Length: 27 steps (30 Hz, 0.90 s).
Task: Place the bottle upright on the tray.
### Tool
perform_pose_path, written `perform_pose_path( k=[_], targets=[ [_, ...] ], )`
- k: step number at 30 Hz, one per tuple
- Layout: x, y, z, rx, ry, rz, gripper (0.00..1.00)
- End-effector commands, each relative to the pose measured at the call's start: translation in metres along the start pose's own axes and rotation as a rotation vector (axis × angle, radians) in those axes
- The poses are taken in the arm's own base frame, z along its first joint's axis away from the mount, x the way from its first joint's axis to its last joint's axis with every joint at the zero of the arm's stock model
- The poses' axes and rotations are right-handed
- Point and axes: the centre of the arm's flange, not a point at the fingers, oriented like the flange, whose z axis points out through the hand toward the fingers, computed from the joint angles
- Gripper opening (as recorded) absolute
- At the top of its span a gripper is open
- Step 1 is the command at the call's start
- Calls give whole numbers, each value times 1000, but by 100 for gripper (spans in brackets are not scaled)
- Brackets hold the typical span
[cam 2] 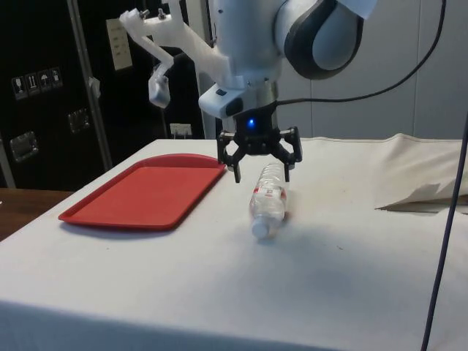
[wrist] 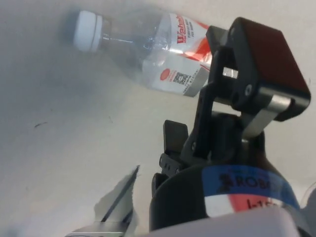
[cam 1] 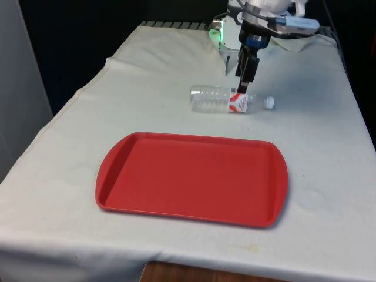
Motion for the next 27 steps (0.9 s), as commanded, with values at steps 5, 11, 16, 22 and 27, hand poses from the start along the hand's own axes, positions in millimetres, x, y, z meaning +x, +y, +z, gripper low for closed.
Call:
perform_pose_path(
  k=[5,11,16,22,27],
  targets=[
    [7,4,-2,-7,-46,0,100],
    [15,2,1,1,-55,-4,100],
    [23,4,0,-4,-106,-3,100],
    [30,5,1,0,-133,-6,100],
    [37,4,3,6,-164,-6,100]
  ],
)
